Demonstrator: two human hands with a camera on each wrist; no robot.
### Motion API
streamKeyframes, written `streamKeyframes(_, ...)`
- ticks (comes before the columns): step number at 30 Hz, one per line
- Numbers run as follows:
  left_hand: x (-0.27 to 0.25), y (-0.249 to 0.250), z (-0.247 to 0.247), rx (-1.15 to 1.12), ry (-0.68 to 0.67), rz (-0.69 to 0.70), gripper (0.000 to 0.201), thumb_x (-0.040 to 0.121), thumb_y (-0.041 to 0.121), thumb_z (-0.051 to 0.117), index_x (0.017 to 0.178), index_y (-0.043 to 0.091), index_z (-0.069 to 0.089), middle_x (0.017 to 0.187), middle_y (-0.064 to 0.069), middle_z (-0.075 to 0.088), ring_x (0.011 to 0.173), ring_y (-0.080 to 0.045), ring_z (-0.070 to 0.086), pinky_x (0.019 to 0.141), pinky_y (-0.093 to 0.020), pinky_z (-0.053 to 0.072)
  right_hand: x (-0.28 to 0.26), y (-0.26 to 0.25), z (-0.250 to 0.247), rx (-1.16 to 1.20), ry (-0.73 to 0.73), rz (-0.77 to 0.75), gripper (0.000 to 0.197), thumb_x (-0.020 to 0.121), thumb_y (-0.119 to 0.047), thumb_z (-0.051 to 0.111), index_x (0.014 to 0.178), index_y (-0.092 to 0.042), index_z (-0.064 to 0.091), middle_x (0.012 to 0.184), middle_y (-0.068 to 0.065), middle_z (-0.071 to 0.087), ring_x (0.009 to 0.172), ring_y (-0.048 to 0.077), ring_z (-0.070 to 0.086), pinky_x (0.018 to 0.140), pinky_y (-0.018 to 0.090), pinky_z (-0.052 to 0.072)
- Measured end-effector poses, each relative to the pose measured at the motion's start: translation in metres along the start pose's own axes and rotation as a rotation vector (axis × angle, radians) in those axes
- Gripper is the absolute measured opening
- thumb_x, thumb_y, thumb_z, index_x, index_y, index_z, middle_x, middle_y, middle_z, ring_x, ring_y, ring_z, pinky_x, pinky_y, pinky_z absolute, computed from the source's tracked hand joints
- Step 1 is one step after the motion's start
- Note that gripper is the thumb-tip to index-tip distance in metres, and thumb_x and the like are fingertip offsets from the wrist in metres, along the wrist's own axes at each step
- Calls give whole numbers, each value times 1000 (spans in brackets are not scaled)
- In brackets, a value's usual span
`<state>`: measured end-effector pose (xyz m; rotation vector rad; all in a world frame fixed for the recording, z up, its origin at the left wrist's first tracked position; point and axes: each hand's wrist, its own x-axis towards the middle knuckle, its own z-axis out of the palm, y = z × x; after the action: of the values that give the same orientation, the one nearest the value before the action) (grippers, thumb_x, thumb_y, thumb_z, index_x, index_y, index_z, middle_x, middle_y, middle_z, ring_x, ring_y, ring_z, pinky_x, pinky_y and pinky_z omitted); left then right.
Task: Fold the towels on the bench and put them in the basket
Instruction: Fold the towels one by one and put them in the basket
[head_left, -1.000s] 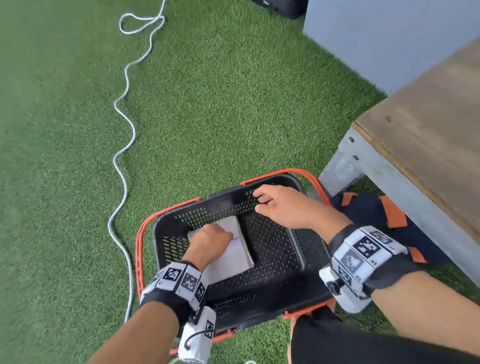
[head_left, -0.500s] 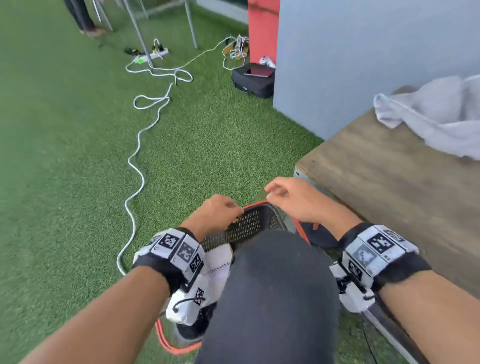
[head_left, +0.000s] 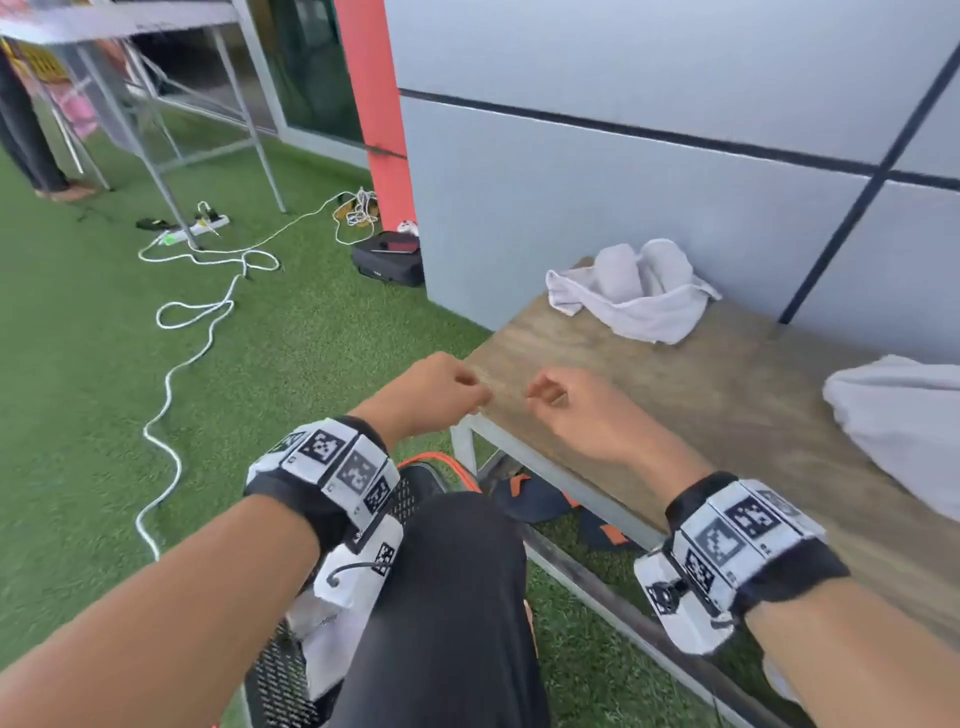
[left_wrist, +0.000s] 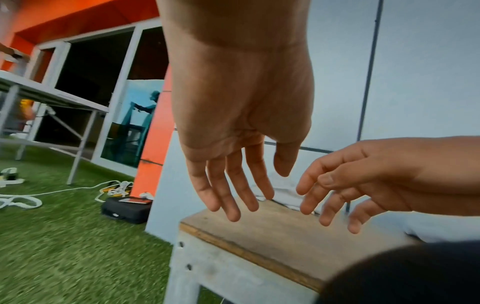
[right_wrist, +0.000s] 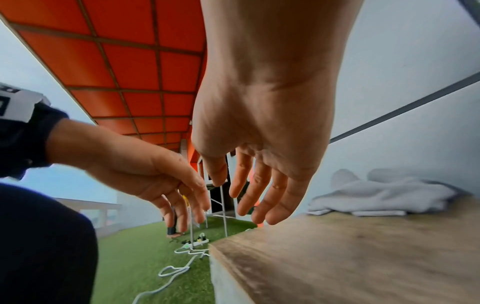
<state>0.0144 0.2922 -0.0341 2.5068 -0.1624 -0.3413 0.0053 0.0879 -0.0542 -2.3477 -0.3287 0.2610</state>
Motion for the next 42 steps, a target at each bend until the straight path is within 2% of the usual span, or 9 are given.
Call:
streamKeyframes(5, 65, 59, 19, 138, -117, 109, 23, 92, 34, 63, 82, 15, 71, 79, -1, 65, 70, -14, 57, 61, -26, 40, 0, 44, -48, 16, 86, 109, 20, 97, -28, 59, 116, -21, 63, 102, -10, 59, 91, 9, 59, 65, 14, 39)
streamKeyframes(8, 106, 88, 24, 217, -134, 154, 21, 94, 36, 62, 101, 18, 69, 105, -1, 66, 94, -18, 59, 81, -29, 44, 13, 65, -75, -30, 150, 121, 17, 96, -26, 58, 113, -23, 61, 103, -8, 60, 90, 11, 58, 64, 13, 38)
streamKeyframes(13, 165, 114, 33, 364, -125, 200, 25, 94, 27, 57, 102, 6, 68, 109, -7, 62, 96, -24, 56, 75, -30, 41, 55, 94, -101, -227, 145, 134, 26, 96, -28, 60, 121, -22, 59, 150, 2, 35, 129, 25, 49, 100, 35, 43)
streamKeyframes(17, 194, 120, 48, 407, -92, 250, 33, 96, 12, 49, 125, 3, 61, 141, -9, 54, 134, -23, 45, 110, -38, 37, 82, 114, -105, -369, 59, 169, 34, 95, -31, 58, 128, -29, 53, 166, -14, -1, 146, 28, 26, 112, 49, 37)
streamKeyframes(20, 206, 126, 56, 495, -148, 299, 43, 98, 13, 47, 141, 6, 52, 154, -5, 43, 146, -17, 30, 117, -35, 28, 95, 124, -104, -422, -35, 204, 40, 98, -28, 51, 138, -28, 50, 166, -11, 9, 146, 32, 26, 113, 52, 36)
streamKeyframes(27, 222, 131, 63, 556, -181, 292, 27, 95, 20, 52, 116, 26, 67, 117, -1, 66, 108, -22, 60, 93, -36, 48, 91, 135, -110, -432, -2, 215, 27, 96, -17, 47, 119, -13, 62, 125, 3, 51, 117, 29, 48, 98, 48, 48)
streamKeyframes(31, 214, 132, 55, 484, -167, 275, 25, 84, 19, 60, 101, 34, 50, 104, 2, 61, 91, -21, 59, 75, -37, 51, 58, 124, -129, -262, 201, 166, 16, 94, -10, 48, 98, -10, 64, 107, 3, 60, 97, 25, 60, 84, 43, 52)
streamKeyframes(37, 171, 152, 31, 535, -111, 269, 10, 92, 15, 48, 84, 14, 54, 83, 2, 53, 83, -24, 52, 72, -33, 41, -10, 107, -162, -140, 508, 51, 28, 95, 0, 47, 99, -12, 72, 112, -6, 57, 99, 9, 54, 86, 19, 37)
streamKeyframes(42, 131, 167, 23, 44, -169, 196, 25, 94, 12, 47, 101, 12, 71, 91, -5, 64, 82, -19, 56, 61, -24, 43, -66, 102, -188, -108, 629, 140, 27, 98, -6, 51, 118, -8, 68, 133, -3, 54, 116, 12, 54, 92, 15, 33)
